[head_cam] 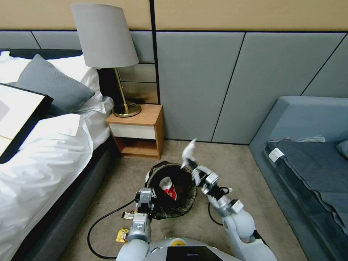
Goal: Pick up the trash bin, then pick up the garbage from the floor and place it into the trash bin.
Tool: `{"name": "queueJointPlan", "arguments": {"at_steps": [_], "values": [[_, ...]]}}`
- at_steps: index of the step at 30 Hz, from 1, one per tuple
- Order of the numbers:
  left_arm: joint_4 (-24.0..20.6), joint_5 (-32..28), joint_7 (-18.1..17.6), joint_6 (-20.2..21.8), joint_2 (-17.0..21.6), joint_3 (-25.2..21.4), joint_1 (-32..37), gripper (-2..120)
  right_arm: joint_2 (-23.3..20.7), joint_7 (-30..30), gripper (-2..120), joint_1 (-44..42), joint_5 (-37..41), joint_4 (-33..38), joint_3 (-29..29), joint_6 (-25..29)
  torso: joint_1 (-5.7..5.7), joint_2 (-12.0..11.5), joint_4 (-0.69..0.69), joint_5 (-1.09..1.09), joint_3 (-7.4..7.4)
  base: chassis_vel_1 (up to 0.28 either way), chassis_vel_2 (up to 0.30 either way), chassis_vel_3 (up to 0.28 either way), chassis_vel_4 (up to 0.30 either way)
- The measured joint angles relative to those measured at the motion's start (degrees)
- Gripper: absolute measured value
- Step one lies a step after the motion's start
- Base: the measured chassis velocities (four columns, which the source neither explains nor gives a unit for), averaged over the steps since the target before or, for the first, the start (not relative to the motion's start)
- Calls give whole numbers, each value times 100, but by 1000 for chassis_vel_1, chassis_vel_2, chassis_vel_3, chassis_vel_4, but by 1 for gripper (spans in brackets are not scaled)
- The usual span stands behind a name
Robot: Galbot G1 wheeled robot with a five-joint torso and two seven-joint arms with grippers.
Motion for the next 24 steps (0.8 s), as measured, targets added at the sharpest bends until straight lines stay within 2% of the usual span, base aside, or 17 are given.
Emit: {"name": "queueJointPlan", "arguments": {"at_steps": [11,24], "values": [[25,15,0,-5,-2,-4,-19,2,136,12,0,-84,-294,-593,-396,129,0,0,0,-1,0,0,0,0,0],[-1,11,-8,-7,-23,-1,-13,2,174,147,0,-5,-322,-1055,-337,222,0,0,0,0,0,0,0,0,0]]}}
